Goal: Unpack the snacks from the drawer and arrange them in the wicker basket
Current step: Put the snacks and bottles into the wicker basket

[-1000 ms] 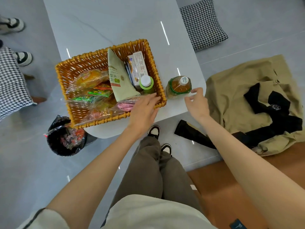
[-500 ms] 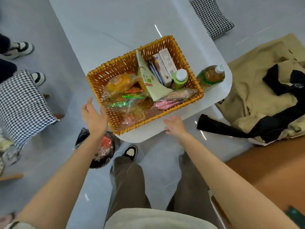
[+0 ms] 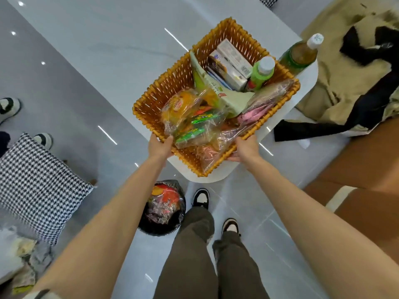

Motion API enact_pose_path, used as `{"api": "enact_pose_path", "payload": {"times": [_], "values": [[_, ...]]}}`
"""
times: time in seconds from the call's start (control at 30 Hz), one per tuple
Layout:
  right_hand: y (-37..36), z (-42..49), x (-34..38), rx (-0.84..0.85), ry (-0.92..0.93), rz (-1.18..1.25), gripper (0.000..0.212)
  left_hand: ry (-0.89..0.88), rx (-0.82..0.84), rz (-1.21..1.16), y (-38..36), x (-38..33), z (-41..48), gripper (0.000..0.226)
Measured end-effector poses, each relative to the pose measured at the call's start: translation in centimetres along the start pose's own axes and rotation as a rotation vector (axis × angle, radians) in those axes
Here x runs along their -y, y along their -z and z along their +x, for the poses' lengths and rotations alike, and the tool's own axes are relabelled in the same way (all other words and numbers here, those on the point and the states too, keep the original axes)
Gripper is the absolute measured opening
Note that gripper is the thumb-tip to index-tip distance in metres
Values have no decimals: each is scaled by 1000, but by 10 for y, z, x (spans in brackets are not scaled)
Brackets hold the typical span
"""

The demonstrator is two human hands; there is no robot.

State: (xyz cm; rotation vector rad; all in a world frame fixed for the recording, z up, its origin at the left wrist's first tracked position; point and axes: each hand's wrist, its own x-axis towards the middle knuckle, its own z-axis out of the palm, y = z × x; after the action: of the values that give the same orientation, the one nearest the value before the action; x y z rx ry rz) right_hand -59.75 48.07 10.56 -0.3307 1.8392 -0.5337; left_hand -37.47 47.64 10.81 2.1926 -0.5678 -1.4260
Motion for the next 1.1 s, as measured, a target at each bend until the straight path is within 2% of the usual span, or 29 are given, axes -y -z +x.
{"api": "enact_pose_path", "payload": {"times": [0.13,0.2,0.27,0.4,0.63,0.8,0.97,1.1], "values": [[-1,-12,-6,-9,11,-25,31,15,101,13,6,-3,1,46],[1,-21,-14,-25,7,-34,38,58,200,-29,11,-5,-6,53],[4,-37,-23,-60,23,-75,41,64,224,-3,20,-4,-18,64],[10,-85,-39,-22,100,-39,38,-54,182,84,44,5,-61,57],[26,-201,-89,90,233,-12,29,-251,297,206,101,57,-156,41],[25,-275,-109,100,327,7,19,-372,332,242,147,56,-205,39],[-8,-321,-97,68,397,2,20,-495,368,271,194,31,-216,38],[-61,-335,-95,24,419,2,18,-557,428,310,238,22,-193,37]]}}
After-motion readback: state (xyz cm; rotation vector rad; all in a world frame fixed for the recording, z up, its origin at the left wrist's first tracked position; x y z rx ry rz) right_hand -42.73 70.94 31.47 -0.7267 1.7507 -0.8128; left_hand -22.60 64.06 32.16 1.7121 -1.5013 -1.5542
